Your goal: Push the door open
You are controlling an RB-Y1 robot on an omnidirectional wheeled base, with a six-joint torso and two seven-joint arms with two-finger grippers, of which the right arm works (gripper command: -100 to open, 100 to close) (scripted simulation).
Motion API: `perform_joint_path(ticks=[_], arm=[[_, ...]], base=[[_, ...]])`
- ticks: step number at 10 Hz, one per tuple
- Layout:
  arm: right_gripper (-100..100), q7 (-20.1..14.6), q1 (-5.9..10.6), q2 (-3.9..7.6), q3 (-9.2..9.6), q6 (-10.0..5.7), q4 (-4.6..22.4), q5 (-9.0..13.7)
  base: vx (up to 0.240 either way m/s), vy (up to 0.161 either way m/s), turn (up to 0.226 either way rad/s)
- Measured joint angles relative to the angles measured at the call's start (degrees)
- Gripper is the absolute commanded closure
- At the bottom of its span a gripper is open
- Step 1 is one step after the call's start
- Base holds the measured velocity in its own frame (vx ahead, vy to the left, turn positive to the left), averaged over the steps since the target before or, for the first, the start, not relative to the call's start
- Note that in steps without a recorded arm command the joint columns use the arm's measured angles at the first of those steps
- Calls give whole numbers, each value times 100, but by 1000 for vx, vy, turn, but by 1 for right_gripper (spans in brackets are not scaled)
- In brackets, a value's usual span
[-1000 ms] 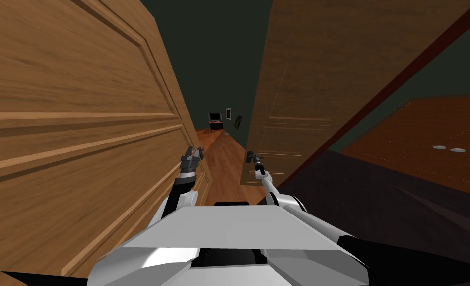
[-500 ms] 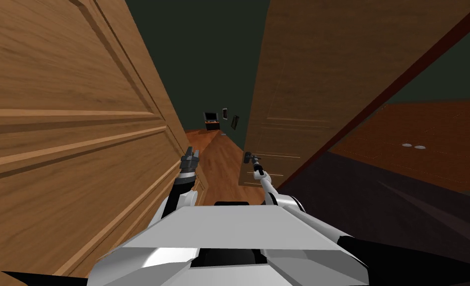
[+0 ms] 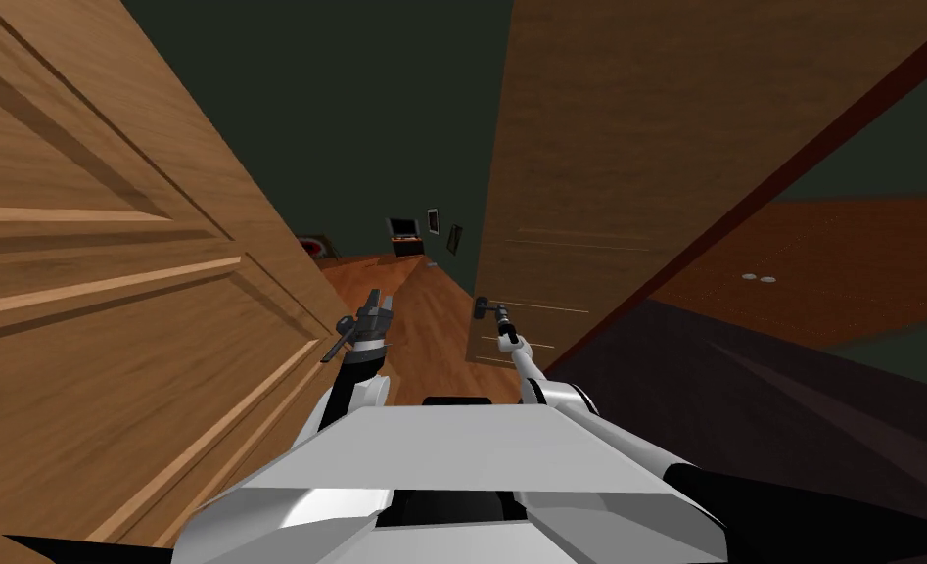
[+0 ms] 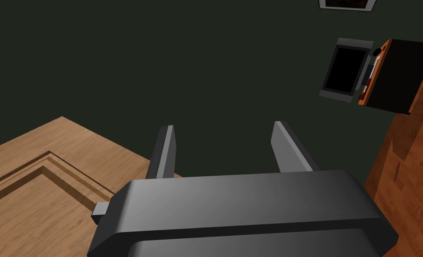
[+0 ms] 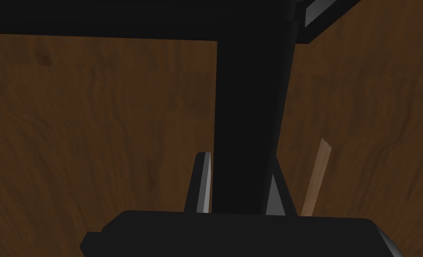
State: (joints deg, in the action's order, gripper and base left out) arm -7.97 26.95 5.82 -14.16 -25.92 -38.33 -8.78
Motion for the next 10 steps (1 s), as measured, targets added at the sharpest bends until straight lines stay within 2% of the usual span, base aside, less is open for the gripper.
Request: perform_joint_path(ticks=[1, 2, 4, 5, 6, 8, 9, 10], arm=[[100, 38, -73, -39, 40, 53, -125, 27], [100, 84, -31, -46, 50, 27, -19, 62], [100, 197, -30, -136, 104, 33, -1, 126], [100, 230, 18, -127, 111, 18, 71, 157], [100, 265, -21, -136, 145, 52, -12, 188], [100, 374, 70, -159, 166, -43, 153, 267], [100, 435, -17, -224, 199, 34, -29, 288], [100, 489, -34, -269, 220, 65, -84, 309]], base=[[137, -17, -150], [141, -15, -143], [124, 28, -175], [137, 0, -200], [144, 6, -210], [154, 35, -133], [137, 31, -159], [67, 7, -54]])
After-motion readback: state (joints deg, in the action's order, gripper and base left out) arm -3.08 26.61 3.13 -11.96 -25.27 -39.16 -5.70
